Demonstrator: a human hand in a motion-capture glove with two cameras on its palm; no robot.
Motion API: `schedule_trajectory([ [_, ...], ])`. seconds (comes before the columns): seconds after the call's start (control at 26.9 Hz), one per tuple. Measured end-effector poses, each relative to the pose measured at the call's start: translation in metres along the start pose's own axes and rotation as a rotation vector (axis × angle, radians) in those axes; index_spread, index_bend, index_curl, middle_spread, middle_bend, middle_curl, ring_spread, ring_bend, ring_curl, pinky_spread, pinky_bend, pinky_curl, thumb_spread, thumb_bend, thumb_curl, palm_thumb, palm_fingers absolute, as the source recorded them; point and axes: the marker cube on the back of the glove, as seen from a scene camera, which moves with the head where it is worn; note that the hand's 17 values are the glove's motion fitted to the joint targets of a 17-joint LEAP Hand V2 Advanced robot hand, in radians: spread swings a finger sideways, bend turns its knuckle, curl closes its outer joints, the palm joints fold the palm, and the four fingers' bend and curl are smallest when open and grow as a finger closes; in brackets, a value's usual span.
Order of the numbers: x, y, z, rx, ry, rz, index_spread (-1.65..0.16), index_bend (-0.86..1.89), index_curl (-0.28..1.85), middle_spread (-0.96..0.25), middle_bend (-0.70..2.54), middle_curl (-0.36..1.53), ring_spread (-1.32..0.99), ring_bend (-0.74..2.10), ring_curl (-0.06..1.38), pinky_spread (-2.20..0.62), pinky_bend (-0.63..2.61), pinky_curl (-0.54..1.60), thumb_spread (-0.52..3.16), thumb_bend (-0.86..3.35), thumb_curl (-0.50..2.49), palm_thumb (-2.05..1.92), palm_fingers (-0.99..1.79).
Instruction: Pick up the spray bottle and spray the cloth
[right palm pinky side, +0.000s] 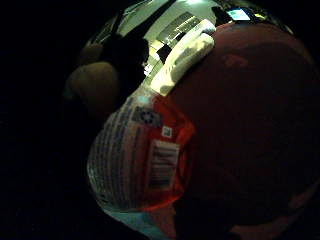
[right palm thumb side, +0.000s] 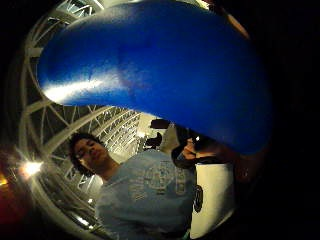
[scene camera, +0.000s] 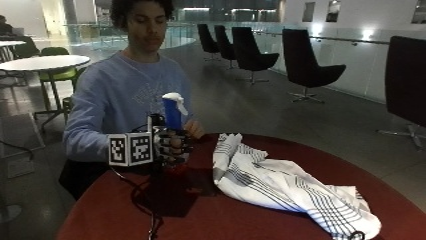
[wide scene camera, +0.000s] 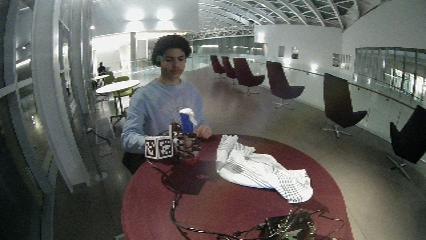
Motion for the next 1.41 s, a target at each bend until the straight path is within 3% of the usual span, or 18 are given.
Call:
schedule_trajectory([
  [0.15,0.002,-0.003,0.003,0.049,0.006,-0.03,-0.31,0.21,0.26,-0.04,0.4,0.39,0.0,0.46,0.3,0.26,0.26,0.3,1.0,0.02,0.42,0.87,0.84],
  [0.63,-0.002,-0.02,0.005,0.058,0.028,-0.047,-0.25,0.13,0.32,-0.07,0.34,0.42,-0.05,0.51,0.36,0.25,0.21,0.32,0.85,-0.02,0.51,0.94,1.0],
  [1.08,-0.031,-0.086,-0.005,-0.174,0.025,0.254,-0.22,0.12,0.32,-0.06,0.32,0.44,-0.05,0.51,0.38,0.23,0.21,0.34,0.79,-0.03,0.55,0.92,1.08],
  [1.41,-0.018,-0.125,-0.004,-0.336,0.179,0.483,-0.2,0.12,0.33,-0.06,0.31,0.45,-0.04,0.51,0.38,0.23,0.2,0.35,0.78,-0.03,0.57,0.91,1.09],
])
